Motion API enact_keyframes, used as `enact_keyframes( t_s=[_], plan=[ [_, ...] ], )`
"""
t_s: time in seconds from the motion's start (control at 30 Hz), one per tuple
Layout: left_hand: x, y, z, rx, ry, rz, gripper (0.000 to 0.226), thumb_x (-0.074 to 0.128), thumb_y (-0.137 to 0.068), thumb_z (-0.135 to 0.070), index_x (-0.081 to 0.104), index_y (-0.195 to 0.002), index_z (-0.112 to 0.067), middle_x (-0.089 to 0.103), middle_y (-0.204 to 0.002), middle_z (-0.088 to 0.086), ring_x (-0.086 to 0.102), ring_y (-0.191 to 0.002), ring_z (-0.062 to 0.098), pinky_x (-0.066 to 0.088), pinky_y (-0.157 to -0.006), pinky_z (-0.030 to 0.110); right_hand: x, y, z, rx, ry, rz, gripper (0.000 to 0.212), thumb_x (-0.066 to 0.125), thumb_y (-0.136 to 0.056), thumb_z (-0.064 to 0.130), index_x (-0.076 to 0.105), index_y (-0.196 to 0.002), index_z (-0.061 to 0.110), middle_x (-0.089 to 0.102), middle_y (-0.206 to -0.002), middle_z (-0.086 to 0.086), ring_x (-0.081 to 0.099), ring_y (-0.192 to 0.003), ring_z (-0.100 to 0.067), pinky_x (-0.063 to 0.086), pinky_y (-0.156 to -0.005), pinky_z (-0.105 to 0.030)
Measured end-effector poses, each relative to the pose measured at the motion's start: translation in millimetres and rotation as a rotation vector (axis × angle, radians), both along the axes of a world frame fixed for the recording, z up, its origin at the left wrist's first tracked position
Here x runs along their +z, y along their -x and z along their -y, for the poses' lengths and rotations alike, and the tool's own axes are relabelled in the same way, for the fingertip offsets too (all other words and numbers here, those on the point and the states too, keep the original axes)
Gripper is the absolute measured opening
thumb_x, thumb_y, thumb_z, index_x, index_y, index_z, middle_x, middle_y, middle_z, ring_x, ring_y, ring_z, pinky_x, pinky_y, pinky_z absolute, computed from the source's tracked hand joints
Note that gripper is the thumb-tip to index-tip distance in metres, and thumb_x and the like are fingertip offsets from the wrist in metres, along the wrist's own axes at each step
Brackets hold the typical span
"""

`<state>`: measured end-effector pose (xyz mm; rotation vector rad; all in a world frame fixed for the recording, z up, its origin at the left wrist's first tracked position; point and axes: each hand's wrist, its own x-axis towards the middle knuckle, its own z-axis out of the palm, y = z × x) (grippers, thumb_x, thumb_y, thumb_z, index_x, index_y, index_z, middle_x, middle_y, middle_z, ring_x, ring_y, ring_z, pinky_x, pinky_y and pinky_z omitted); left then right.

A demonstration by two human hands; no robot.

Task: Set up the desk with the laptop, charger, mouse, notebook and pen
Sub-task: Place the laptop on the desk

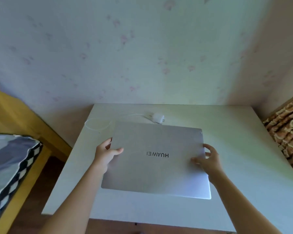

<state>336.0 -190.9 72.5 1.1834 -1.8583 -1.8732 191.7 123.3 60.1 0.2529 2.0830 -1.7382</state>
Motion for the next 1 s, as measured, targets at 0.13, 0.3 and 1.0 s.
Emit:
enact_keyframes(
  t_s=[0.13, 0.3, 1.0],
  plan=[
    [-6, -46, 50, 0.050, -0.028, 0.049, 0.053, 0.079, -0.072, 0.003, 0.063, -0.121, -0.011, 0.068, -0.106, 0.006, 0.066, -0.091, 0.024, 0.052, -0.082, 0.034, -5, -35, 50, 0.043, -0.037, -0.005, 0.070, 0.073, -0.067, -0.013, 0.048, -0.127, 0.014, 0.060, -0.107, -0.022, 0.062, -0.079, -0.035, 0.055, -0.064, -0.039],
    [-15, -93, 110, 0.039, -0.057, 0.064, 0.054, 0.075, -0.075, 0.006, 0.061, -0.124, -0.011, 0.067, -0.108, 0.005, 0.064, -0.090, 0.021, 0.049, -0.082, 0.033, -17, -78, 114, 0.056, -0.099, -0.006, 0.070, 0.074, -0.066, -0.013, 0.049, -0.125, 0.014, 0.060, -0.102, -0.018, 0.060, -0.080, -0.029, 0.051, -0.059, -0.032],
    [-103, -126, 183, -0.112, 0.036, 0.256, 0.058, 0.080, -0.073, -0.002, 0.062, -0.127, -0.014, 0.066, -0.104, -0.003, 0.060, -0.087, 0.011, 0.046, -0.066, 0.020, -88, -117, 185, -0.004, -0.369, 0.031, 0.076, 0.074, -0.063, -0.011, 0.051, -0.132, 0.011, 0.059, -0.125, -0.016, 0.059, -0.097, -0.031, 0.052, -0.080, -0.042]
  ],
)
